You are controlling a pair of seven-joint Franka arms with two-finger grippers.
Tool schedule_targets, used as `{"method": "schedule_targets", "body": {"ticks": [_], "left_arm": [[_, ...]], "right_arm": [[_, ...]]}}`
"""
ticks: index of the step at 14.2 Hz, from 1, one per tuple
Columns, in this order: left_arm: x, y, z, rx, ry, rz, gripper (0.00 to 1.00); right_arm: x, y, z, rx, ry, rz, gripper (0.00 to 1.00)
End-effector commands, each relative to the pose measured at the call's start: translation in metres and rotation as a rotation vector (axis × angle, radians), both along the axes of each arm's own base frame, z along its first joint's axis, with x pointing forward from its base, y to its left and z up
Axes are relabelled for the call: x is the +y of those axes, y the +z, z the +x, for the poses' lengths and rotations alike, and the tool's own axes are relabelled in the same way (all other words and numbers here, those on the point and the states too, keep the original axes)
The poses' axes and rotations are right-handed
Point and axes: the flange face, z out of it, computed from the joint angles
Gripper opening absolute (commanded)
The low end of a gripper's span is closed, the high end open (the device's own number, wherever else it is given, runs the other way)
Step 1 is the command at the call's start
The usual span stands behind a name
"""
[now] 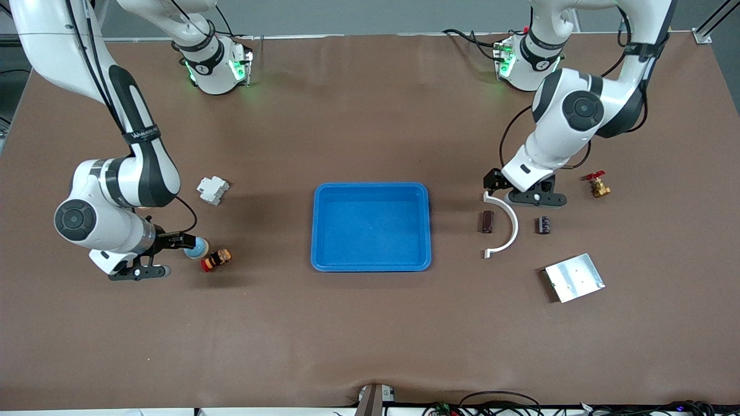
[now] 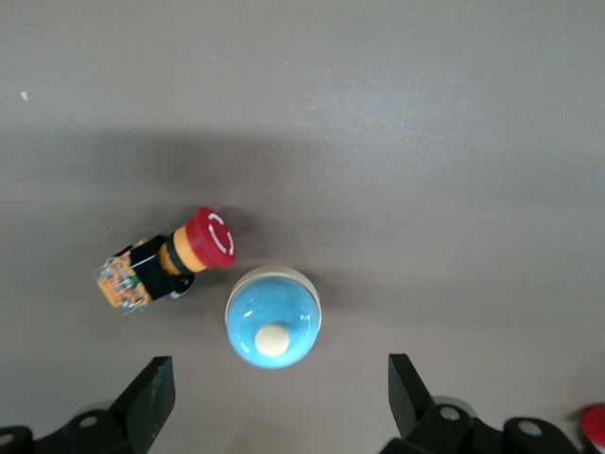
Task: Place electrolytic capacitor and blue bell in tray
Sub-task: 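Grasp the capacitor with the left gripper while the right gripper grasps the bell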
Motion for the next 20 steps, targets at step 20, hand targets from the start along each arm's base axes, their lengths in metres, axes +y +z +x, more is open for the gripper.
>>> {"method": "schedule_targets", "body": {"ticks": [20], "left_arm": [[-0.014,-0.143,0.015,-0.09,-0.028,0.01,1.0]], "right_arm": [[0.009,-0.076,-0.019,0.025,0.041,0.006,1.0]]}}
